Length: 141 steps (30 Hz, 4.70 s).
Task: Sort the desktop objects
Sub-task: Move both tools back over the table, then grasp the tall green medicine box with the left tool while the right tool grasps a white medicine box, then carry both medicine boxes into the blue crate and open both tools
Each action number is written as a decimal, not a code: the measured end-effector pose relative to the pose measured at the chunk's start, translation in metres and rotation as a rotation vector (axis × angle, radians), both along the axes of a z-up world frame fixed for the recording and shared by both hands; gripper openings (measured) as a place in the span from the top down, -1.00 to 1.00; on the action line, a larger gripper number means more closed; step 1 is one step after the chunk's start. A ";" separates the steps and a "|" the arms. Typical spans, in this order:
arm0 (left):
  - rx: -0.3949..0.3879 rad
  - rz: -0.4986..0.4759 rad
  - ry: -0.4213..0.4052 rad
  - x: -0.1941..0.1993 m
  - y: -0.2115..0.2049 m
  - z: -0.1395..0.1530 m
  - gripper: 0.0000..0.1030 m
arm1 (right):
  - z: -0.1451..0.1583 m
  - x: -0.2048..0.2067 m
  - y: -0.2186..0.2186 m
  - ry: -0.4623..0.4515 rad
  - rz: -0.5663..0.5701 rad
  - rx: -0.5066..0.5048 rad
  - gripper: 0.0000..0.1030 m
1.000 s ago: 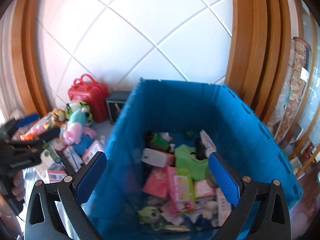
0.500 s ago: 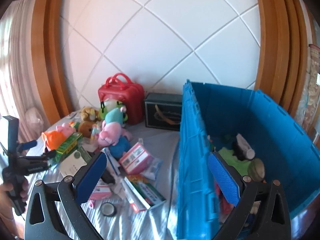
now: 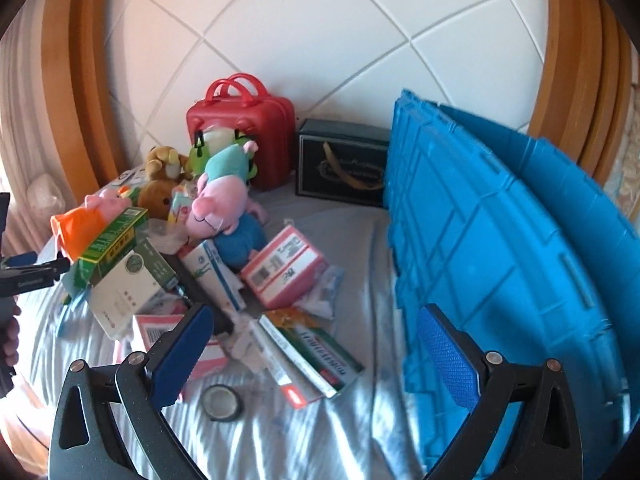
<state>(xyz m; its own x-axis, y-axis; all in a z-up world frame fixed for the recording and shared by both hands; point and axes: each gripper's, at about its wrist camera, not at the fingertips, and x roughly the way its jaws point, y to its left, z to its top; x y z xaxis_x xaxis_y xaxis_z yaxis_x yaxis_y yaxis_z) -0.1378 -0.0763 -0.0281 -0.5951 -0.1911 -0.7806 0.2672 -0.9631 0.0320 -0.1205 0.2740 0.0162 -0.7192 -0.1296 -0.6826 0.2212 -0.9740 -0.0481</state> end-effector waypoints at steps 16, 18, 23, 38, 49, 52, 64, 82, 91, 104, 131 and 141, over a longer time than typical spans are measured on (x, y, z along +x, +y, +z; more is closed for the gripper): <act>0.078 -0.054 -0.138 -0.079 -0.013 -0.059 -0.01 | -0.051 -0.069 -0.056 -0.261 0.039 -0.111 -1.00; 0.076 -0.057 -0.103 -0.058 -0.014 -0.051 -0.01 | -0.060 -0.075 -0.072 -0.320 0.074 -0.153 -1.00; 0.066 -0.035 -0.109 -0.009 -0.023 -0.054 -0.01 | -0.081 -0.082 -0.126 -0.456 0.151 -0.252 -1.00; 0.099 -0.083 -0.133 0.000 -0.037 -0.091 0.00 | -0.150 -0.094 -0.224 -0.618 0.246 -0.227 -0.44; 0.069 -0.121 -0.050 0.007 -0.025 -0.054 0.01 | -0.090 -0.077 -0.208 -0.412 0.297 -0.282 0.26; 0.059 -0.137 -0.012 0.012 -0.013 -0.035 0.01 | -0.062 -0.065 -0.203 -0.302 0.301 -0.246 0.27; 0.004 -0.233 0.166 0.039 0.056 0.042 0.02 | 0.036 -0.021 -0.142 0.017 0.267 -0.194 0.32; 0.013 -0.458 0.334 0.030 0.223 0.130 0.02 | 0.171 0.015 0.043 0.363 0.053 -0.172 0.34; 0.072 -0.622 0.376 0.011 0.347 0.179 0.02 | 0.216 0.014 0.178 0.418 -0.106 -0.127 0.34; 0.080 -0.791 0.216 -0.016 0.513 0.168 0.02 | 0.159 -0.011 0.320 0.290 -0.231 -0.022 0.34; -0.098 -0.743 0.183 -0.018 0.551 0.153 -0.51 | 0.075 -0.045 0.368 0.223 -0.407 0.144 -0.44; -0.087 -0.725 0.202 -0.017 0.546 0.156 -0.51 | 0.080 -0.041 0.371 0.270 -0.452 0.138 -0.99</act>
<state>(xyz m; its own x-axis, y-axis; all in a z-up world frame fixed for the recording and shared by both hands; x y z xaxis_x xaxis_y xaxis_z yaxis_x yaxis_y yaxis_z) -0.1552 0.4695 0.1276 -0.7248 0.2466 -0.6433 -0.4233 -0.8961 0.1334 -0.1611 0.6454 0.0958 -0.8345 0.3115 -0.4545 -0.2566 -0.9497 -0.1797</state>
